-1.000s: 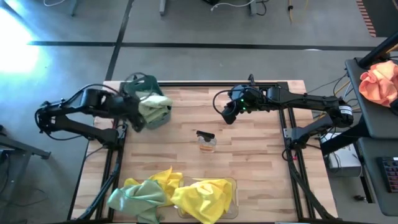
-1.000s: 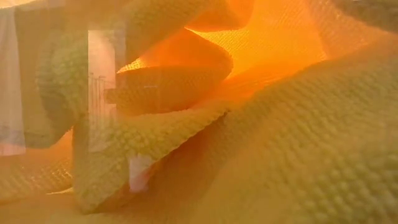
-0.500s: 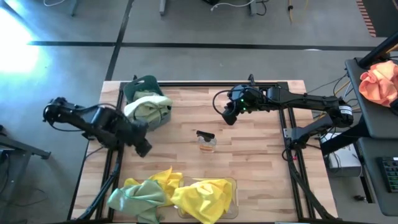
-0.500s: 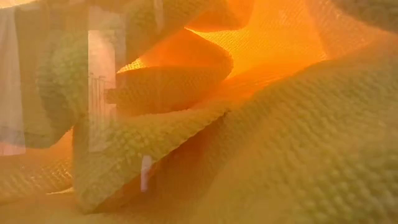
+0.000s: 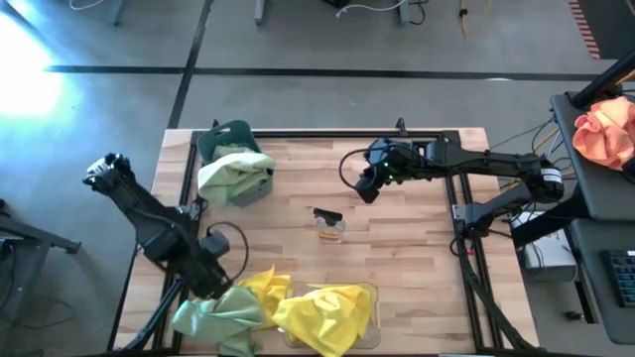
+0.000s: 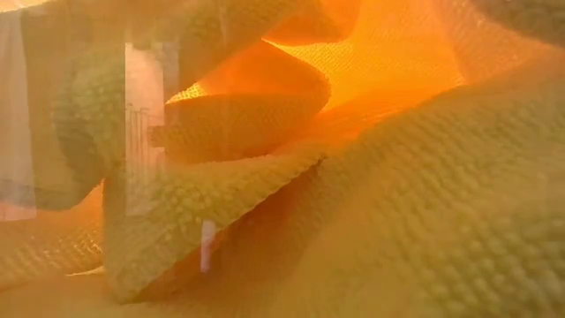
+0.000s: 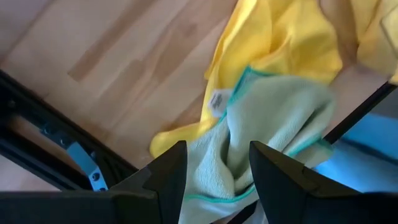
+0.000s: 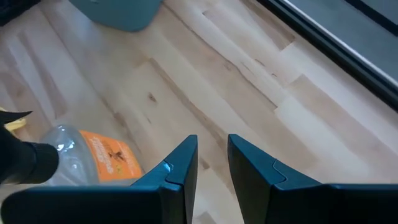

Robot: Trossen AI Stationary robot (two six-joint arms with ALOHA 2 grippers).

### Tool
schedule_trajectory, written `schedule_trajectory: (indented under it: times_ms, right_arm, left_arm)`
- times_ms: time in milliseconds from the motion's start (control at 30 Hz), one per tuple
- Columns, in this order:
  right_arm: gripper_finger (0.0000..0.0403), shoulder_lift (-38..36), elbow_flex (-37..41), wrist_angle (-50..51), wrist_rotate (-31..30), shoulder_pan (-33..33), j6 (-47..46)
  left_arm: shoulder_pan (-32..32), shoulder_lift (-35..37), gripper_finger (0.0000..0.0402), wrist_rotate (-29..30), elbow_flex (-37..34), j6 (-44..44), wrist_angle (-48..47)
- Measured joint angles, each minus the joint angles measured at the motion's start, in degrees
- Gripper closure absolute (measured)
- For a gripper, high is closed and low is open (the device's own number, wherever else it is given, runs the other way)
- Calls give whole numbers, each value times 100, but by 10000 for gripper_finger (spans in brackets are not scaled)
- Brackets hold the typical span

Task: Sort microfiber towel by color & place in baskets
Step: Put the green towel into the green bin

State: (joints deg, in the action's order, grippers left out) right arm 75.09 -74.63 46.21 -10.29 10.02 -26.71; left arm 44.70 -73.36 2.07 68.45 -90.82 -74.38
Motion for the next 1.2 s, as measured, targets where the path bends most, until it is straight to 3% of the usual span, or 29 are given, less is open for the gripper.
schedule_trajectory:
  times_ms: [300, 467, 733, 1200]
  right_arm:
    - [321, 0, 0, -255, -24, -103, -674]
    - [321, 0, 0, -279, -28, -128, -939]
    - [321, 0, 0, -279, -14, -278, -987]
    - [321, 0, 1, -275, -13, -288, -632]
  left_arm:
    - [415, -527, 244, -2, -23, 272, 126]
    - [451, -783, 244, -6, -415, 397, 169]
    - [451, -1105, 244, -22, -1191, 550, 1761]
    - [334, -1696, 244, 21, -615, -6, 1458]
